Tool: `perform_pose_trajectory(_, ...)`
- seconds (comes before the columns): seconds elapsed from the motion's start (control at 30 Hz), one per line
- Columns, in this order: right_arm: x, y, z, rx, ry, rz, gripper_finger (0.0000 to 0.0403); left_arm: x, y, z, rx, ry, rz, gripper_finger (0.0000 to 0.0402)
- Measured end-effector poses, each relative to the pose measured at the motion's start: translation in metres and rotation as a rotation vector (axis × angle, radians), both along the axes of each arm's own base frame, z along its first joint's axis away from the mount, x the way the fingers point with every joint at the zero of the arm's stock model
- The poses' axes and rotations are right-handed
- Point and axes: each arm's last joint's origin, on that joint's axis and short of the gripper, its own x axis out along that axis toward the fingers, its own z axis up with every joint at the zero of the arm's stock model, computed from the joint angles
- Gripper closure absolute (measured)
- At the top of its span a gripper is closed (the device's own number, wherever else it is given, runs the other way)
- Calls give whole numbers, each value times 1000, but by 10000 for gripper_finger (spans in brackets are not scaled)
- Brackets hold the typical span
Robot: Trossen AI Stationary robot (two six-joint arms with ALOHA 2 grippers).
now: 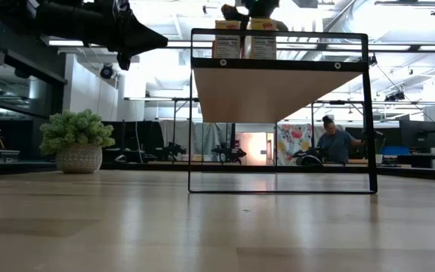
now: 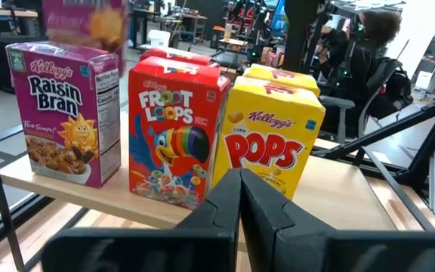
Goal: Stack cereal on shelf
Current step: Put the violet cereal box aligned with the other violet cereal box on the shelf
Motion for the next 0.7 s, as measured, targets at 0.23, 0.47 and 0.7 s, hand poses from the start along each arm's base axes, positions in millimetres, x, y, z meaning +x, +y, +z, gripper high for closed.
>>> perform_pose_trajectory(0.23,1,-12,-29,93,-1,-7,222,0,0,1,26,0,-2,401)
perform_pose_trajectory(0.47,2,-10,-37,208,-100,-36,222,0,0,3,32,-25,0,401)
perform_pose_trajectory(0.7,2,-7,-38,233,-108,-51,222,0,0,3,33,-29,0,401)
